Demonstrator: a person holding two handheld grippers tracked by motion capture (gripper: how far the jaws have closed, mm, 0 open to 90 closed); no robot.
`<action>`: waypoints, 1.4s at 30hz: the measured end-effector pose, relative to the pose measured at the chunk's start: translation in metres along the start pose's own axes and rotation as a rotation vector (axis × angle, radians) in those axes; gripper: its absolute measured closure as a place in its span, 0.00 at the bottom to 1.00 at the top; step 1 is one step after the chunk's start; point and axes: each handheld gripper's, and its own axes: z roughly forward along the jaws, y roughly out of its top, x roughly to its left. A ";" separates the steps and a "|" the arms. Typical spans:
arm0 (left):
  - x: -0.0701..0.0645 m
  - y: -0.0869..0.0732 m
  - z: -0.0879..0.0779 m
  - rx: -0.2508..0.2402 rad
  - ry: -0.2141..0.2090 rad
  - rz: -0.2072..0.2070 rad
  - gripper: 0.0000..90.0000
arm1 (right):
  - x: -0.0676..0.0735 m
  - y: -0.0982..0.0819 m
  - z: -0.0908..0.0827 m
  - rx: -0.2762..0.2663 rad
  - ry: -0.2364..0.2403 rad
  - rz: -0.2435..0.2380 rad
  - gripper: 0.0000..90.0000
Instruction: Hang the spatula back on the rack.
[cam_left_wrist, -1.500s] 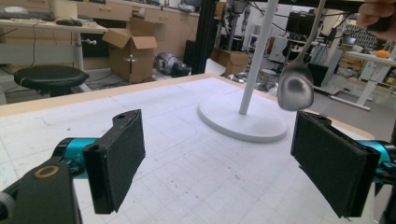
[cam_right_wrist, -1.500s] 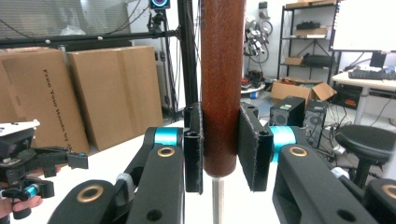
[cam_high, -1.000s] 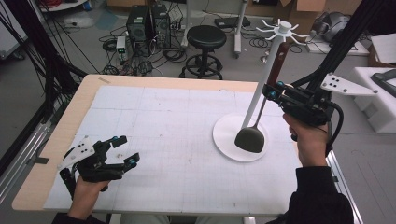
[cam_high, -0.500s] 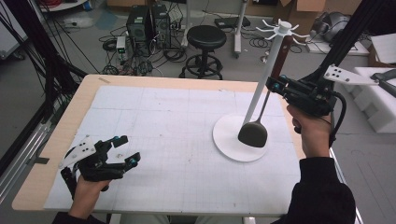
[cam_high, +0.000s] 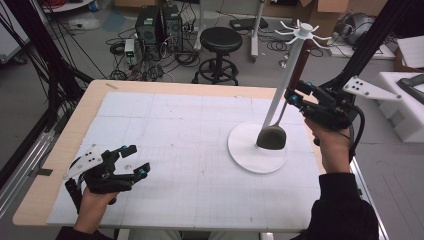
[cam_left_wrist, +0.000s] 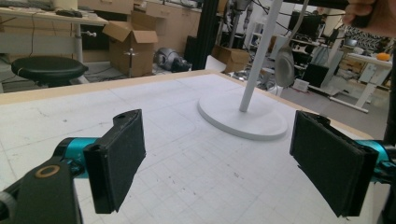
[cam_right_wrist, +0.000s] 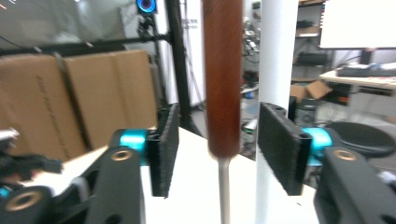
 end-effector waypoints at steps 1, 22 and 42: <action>0.001 0.000 0.000 -0.002 -0.001 0.000 0.20 | 0.002 -0.004 -0.002 0.011 -0.028 -0.020 0.42; 0.011 -0.025 -0.010 -0.003 0.082 0.001 0.21 | 0.035 -0.157 -0.061 0.196 -0.263 -0.011 0.20; 0.014 -0.029 -0.018 0.015 0.087 0.037 0.21 | 0.050 -0.167 -0.056 0.220 -0.293 -0.011 0.20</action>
